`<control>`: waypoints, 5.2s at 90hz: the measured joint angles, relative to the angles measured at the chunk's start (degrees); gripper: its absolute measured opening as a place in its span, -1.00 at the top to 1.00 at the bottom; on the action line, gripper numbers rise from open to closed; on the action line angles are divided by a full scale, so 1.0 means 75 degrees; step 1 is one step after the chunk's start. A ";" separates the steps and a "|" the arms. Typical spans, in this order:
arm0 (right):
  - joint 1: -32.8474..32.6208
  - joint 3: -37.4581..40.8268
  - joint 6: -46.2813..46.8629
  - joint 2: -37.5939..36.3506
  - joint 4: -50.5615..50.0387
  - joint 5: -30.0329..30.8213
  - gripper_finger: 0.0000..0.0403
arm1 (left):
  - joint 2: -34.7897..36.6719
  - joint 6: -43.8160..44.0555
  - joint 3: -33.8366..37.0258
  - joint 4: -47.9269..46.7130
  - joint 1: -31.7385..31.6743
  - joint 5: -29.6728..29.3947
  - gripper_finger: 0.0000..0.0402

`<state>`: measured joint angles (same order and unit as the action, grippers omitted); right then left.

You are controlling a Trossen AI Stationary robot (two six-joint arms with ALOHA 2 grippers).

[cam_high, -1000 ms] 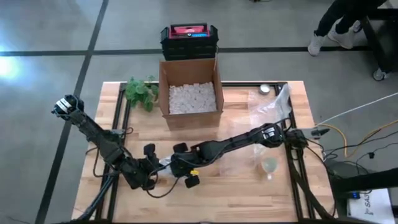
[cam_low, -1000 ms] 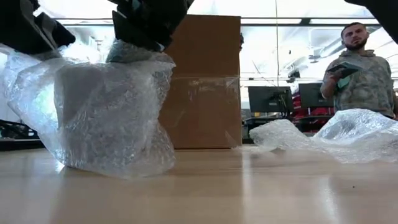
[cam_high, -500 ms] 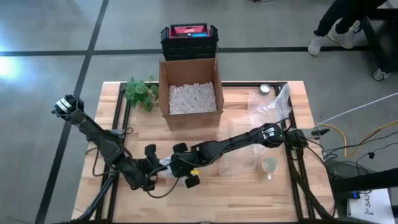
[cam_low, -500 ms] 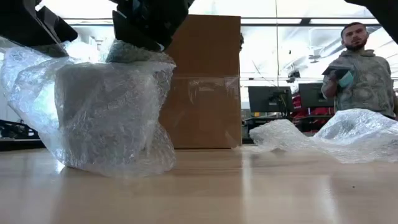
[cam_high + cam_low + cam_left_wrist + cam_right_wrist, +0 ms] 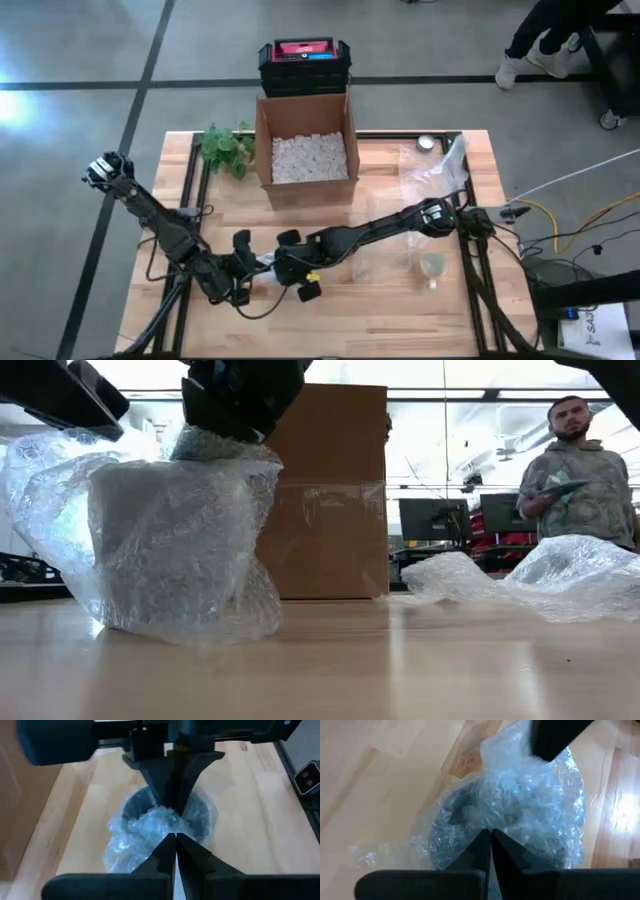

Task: Wrap mug
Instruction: Wrap the blue mug using the left bubble wrap

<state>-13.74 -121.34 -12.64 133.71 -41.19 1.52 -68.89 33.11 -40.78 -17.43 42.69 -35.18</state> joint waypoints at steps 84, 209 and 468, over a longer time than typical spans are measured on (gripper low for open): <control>0.0000 -0.0041 0.0003 -0.0009 0.0052 0.0009 0.99 | -0.1121 -0.0149 0.0039 0.1110 -0.0265 -0.0046 1.00; 0.0000 -0.0044 -0.0037 -0.0773 -0.0785 -0.0012 0.79 | -0.0572 -0.0033 0.0045 0.0964 -0.0324 0.0432 1.00; 0.0134 -0.0685 0.0583 0.0647 -0.0752 -0.0061 1.00 | 0.0050 0.0602 -0.0328 -0.0111 -0.0184 -0.0124 1.00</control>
<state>-12.73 -126.48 -8.27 138.56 -46.83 1.06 -68.52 37.63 -43.25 -18.27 41.32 -36.11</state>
